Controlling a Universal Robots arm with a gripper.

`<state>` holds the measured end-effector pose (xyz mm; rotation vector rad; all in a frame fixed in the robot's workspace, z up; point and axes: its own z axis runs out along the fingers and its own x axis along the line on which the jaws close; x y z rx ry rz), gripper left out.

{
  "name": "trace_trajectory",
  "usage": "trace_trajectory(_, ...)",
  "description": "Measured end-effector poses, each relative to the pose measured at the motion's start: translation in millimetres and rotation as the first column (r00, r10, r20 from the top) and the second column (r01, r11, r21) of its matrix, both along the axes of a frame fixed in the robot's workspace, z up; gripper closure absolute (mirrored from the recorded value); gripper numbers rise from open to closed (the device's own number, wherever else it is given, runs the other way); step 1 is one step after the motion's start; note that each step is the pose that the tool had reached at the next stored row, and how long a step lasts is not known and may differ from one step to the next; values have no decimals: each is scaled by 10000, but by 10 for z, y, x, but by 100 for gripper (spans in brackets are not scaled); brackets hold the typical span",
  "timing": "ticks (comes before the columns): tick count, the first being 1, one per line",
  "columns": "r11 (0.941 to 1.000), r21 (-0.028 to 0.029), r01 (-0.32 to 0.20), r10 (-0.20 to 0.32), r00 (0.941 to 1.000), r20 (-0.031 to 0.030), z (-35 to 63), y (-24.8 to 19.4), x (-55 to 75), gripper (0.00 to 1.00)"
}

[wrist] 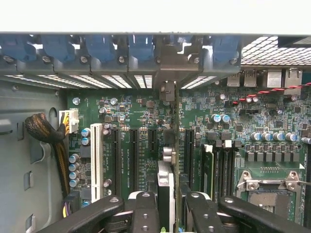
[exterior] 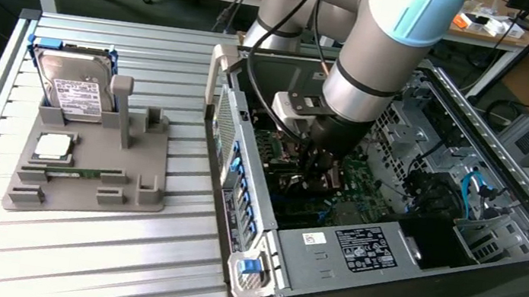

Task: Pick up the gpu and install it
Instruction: 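Insert the gpu into the slot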

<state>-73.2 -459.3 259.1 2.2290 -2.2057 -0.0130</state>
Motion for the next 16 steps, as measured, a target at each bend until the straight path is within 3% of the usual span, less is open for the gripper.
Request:
trace_trajectory(11, 9999, 140, 0, 0, 10000, 1, -13, 0, 0, 73)
trace_trajectory(16, 9999, 145, 0, 0, 10000, 0, -17, -4, 0, 73)
